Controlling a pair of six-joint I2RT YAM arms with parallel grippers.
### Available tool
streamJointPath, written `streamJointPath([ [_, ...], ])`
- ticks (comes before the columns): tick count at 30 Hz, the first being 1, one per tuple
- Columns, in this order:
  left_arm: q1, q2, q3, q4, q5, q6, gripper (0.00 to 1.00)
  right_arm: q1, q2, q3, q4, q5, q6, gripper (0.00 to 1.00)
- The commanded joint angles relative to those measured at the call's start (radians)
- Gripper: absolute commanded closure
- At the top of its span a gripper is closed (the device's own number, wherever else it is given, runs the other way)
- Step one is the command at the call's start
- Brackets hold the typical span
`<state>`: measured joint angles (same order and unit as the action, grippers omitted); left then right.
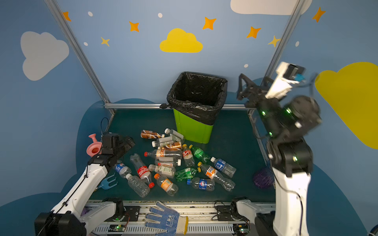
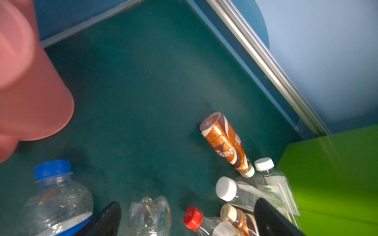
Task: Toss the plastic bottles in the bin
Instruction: 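Withdraw the right gripper while the left gripper reaches to a brown Nescafe bottle, then close the left gripper on the brown Nescafe bottle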
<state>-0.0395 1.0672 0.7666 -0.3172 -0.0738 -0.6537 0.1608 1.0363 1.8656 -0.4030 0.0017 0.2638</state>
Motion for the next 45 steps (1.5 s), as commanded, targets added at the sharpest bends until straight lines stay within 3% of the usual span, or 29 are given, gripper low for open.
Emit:
streamJointPath([
  [1, 0.004, 0.065, 0.044, 0.045, 0.068, -0.024, 0.00, -0.073, 0.029, -0.238, -0.022, 0.014, 0.027, 0.02],
  [7, -0.002, 0.211, 0.097, 0.137, 0.183, -0.111, 0.00, -0.279, -0.083, -0.601, 0.003, -0.169, 0.171, 0.02],
  [12, -0.003, 0.356, 0.155, 0.207, 0.277, -0.209, 0.00, -0.334, -0.124, -0.842, 0.018, -0.252, 0.244, 0.02],
  [18, -0.002, 0.481, 0.200, 0.266, 0.334, -0.328, 0.00, -0.361, -0.179, -1.017, 0.029, -0.261, 0.265, 0.02],
  [27, -0.003, 0.671, 0.279, 0.314, 0.370, -0.477, 0.04, -0.385, -0.181, -1.085, 0.036, -0.274, 0.256, 0.02],
  [35, -0.016, 0.778, 0.409, 0.207, 0.329, -0.458, 0.09, -0.398, -0.165, -1.101, 0.046, -0.275, 0.274, 0.02],
  [45, -0.016, 0.878, 0.453, 0.225, 0.365, -0.507, 0.14, -0.421, -0.150, -1.098, 0.043, -0.279, 0.280, 0.02],
])
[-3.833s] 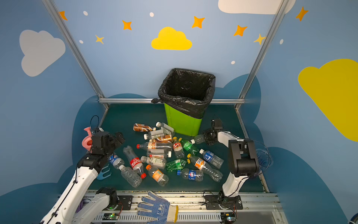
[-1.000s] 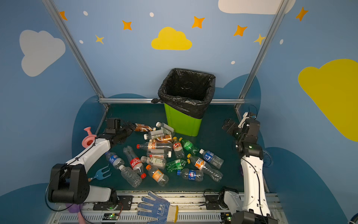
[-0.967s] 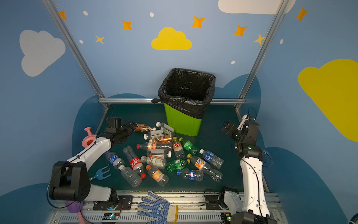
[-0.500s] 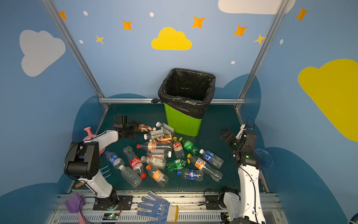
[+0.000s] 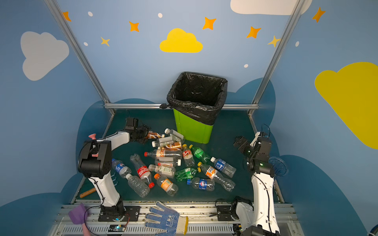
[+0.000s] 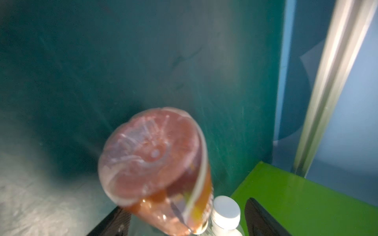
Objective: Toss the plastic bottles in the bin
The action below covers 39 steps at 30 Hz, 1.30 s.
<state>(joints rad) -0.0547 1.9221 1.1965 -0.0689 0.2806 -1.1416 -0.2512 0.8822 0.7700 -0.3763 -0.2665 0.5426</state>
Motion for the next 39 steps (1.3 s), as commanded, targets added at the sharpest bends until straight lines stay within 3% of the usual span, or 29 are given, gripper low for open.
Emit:
streamJointPath([
  [1, 0.000, 0.029, 0.025, -0.021, 0.016, -0.025, 0.14, -0.012, 0.005, -0.003, 0.013, -0.010, 0.002, 0.02],
  [7, 0.000, 0.062, 0.029, 0.014, 0.037, -0.051, 0.18, -0.022, 0.006, -0.004, 0.006, -0.014, 0.004, 0.02],
  [13, 0.000, 0.079, 0.013, 0.057, 0.062, -0.071, 0.28, -0.036, 0.001, -0.016, 0.004, 0.003, -0.008, 0.02],
  [22, 0.007, 0.086, -0.007, 0.141, 0.089, -0.106, 0.53, -0.062, 0.006, -0.004, -0.007, -0.013, -0.001, 0.02],
  [31, 0.045, -0.039, -0.049, 0.207, 0.078, -0.108, 0.59, -0.082, -0.008, -0.006, -0.012, -0.036, -0.002, 0.02],
  [39, 0.116, -0.249, -0.048, 0.179, 0.080, -0.070, 0.59, -0.100, -0.026, 0.002, -0.020, -0.051, -0.008, 0.02],
])
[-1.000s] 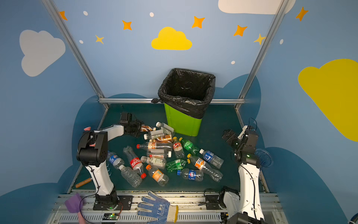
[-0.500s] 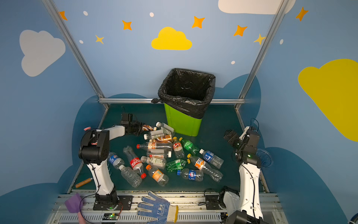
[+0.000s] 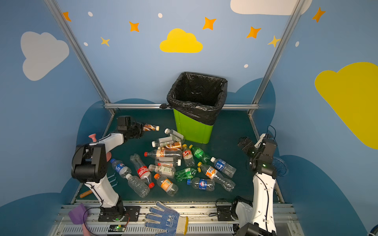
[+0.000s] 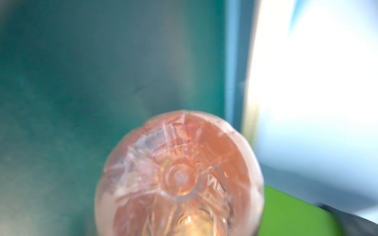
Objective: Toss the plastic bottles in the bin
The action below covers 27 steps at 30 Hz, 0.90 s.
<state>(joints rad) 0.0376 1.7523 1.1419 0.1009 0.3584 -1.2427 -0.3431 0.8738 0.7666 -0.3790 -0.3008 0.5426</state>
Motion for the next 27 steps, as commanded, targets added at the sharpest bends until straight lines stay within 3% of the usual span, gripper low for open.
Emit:
streamJointPath([
  [1, 0.034, -0.116, 0.010, -0.004, -0.001, 0.042, 0.59, -0.012, -0.019, 0.005, -0.017, -0.020, -0.007, 0.02],
  [14, 0.214, -0.592, 0.191, -0.165, -0.091, 0.230, 0.54, -0.031, -0.017, 0.008, 0.019, -0.083, 0.029, 0.02],
  [19, 0.200, -0.605, 0.291, -0.133, -0.056, 0.224, 0.55, -0.033, -0.018, 0.005, 0.023, -0.076, 0.019, 0.02],
  [27, 0.109, -0.611, 0.397, -0.111, -0.194, 0.340, 0.54, -0.041, -0.031, 0.008, 0.025, -0.079, 0.019, 0.02],
])
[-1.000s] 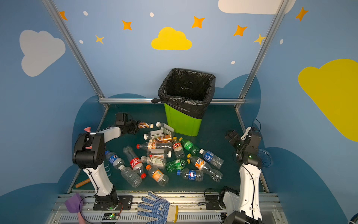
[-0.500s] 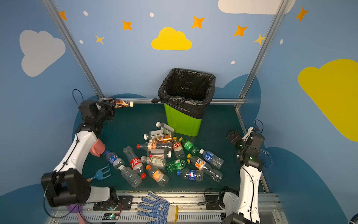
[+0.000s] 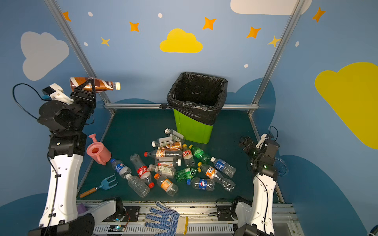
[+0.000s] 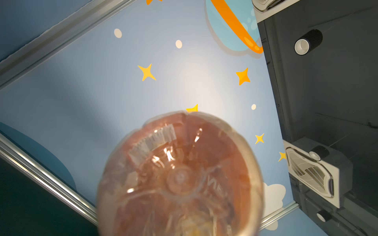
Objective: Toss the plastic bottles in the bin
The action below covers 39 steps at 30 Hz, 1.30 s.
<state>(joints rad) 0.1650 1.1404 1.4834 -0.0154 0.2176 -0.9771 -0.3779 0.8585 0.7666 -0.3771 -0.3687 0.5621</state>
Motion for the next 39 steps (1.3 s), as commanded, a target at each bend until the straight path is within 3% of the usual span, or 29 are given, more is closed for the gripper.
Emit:
streamJointPath([
  [1, -0.037, 0.007, 0.084, -0.009, -0.065, 0.098, 0.54, -0.008, -0.015, 0.011, 0.024, -0.015, -0.001, 0.02],
  [5, -0.188, 0.105, 0.193, -0.032, -0.109, 0.196, 0.54, -0.010, -0.014, 0.011, 0.029, -0.027, 0.006, 0.02],
  [9, -0.484, 0.428, 0.475, -0.155, -0.129, 0.360, 0.52, -0.011, -0.027, 0.009, 0.040, -0.040, 0.021, 0.02],
  [11, -0.595, 0.707, 0.834, -0.421, -0.092, 0.442, 0.44, -0.010, -0.026, 0.009, 0.047, -0.056, 0.032, 0.02],
  [12, -0.630, 0.894, 1.142, -0.617, -0.079, 0.468, 0.36, -0.011, -0.026, 0.011, 0.049, -0.069, 0.033, 0.02],
  [13, -0.652, 1.074, 1.465, -0.790, -0.096, 0.470, 0.24, -0.010, -0.024, 0.017, 0.045, -0.080, 0.033, 0.02],
  [14, -0.654, 1.137, 1.632, -0.812, -0.089, 0.461, 0.06, -0.010, -0.025, 0.021, 0.040, -0.084, 0.033, 0.02],
  [16, -0.642, 0.937, 1.249, -0.567, -0.130, 0.436, 0.00, -0.011, -0.036, 0.023, 0.031, -0.095, 0.031, 0.02],
  [19, -0.656, 0.719, 0.894, -0.263, -0.242, 0.523, 0.00, -0.010, -0.057, 0.011, 0.048, -0.105, 0.035, 0.02],
  [24, -0.664, 0.666, 1.004, -0.395, -0.275, 0.619, 0.00, -0.010, -0.057, -0.002, 0.041, -0.115, 0.020, 0.02],
  [27, -0.670, 0.609, 0.956, -0.427, -0.282, 0.636, 0.00, -0.010, -0.058, -0.026, 0.049, -0.131, 0.035, 0.02],
  [34, -0.665, 0.288, 0.386, -0.230, -0.424, 0.657, 0.00, -0.010, -0.056, -0.026, 0.023, -0.134, 0.028, 0.02],
  [39, -0.577, 0.093, 0.076, -0.240, -0.465, 0.562, 0.00, -0.009, -0.060, -0.019, -0.007, -0.144, 0.058, 0.02],
])
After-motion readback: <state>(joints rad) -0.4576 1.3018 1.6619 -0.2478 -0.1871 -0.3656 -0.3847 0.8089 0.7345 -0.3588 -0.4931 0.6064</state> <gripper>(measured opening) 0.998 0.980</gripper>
